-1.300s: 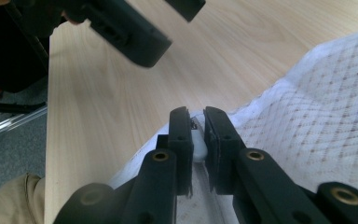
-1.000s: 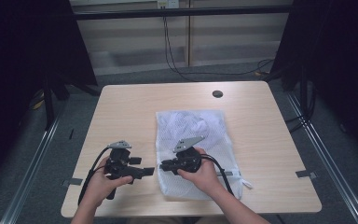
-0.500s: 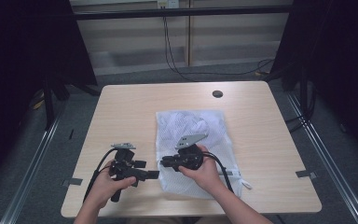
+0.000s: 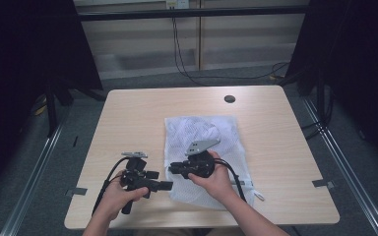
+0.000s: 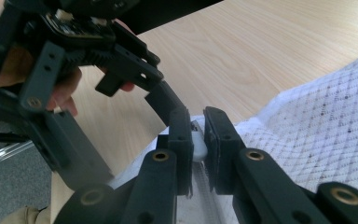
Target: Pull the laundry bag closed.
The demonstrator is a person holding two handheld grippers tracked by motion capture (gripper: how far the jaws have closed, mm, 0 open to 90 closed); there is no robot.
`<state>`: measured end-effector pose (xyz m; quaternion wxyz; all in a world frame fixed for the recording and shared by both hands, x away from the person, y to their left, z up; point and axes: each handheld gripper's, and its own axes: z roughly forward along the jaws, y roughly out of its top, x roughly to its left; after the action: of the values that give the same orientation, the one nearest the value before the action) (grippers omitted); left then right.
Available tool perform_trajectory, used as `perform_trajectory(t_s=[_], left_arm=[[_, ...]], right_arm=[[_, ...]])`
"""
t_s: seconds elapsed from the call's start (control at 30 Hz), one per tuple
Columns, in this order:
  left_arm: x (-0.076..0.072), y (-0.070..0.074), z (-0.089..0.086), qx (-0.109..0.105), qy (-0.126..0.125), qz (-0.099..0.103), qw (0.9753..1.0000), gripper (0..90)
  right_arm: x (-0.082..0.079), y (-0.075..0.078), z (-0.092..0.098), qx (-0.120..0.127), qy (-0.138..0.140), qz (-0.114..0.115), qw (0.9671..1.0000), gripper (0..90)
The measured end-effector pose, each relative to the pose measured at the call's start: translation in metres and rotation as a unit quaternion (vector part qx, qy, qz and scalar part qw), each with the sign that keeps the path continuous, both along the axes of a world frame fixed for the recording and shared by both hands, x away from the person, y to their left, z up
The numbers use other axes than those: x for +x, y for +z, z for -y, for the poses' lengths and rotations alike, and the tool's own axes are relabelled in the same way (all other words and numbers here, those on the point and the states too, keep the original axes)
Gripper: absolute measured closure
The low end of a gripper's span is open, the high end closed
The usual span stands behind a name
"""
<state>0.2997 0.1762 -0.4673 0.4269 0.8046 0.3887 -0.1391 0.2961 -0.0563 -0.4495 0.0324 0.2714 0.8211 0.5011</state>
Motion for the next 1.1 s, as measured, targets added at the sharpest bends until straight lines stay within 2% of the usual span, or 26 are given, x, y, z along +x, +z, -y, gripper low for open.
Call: perform_trajectory(t_s=[0.13,0.23,0.37,0.53,0.67,0.83,1.1], left_arm=[[-0.001,-0.002,0.008,-0.003,-0.014,-0.002,0.9999,4.9],[-0.001,-0.002,0.012,-0.001,-0.013,0.006,0.9999,6.9],[-0.001,-0.002,0.014,-0.007,-0.006,0.010,0.9999,13.3],[0.000,-0.003,0.016,0.001,-0.014,0.016,0.9998,22.9],[0.000,-0.004,0.018,-0.010,-0.017,0.011,0.9997,29.1],[0.001,-0.004,0.020,-0.011,-0.022,0.011,0.9996,32.0],[0.003,-0.002,0.020,-0.010,-0.013,0.007,0.9998,34.8]], right_arm=[[0.000,0.002,-0.001,0.001,-0.001,0.004,1.0000,81.7],[-0.001,0.004,-0.002,0.003,0.001,0.004,1.0000,81.7],[-0.001,0.005,-0.003,0.003,0.003,0.005,1.0000,81.7],[-0.001,0.005,-0.002,0.005,0.002,0.005,1.0000,81.7],[-0.001,0.005,-0.003,0.004,0.003,0.003,1.0000,81.7],[-0.001,0.005,-0.005,0.004,0.004,0.003,1.0000,81.7],[-0.001,0.005,-0.005,0.007,0.003,0.004,1.0000,81.7]])
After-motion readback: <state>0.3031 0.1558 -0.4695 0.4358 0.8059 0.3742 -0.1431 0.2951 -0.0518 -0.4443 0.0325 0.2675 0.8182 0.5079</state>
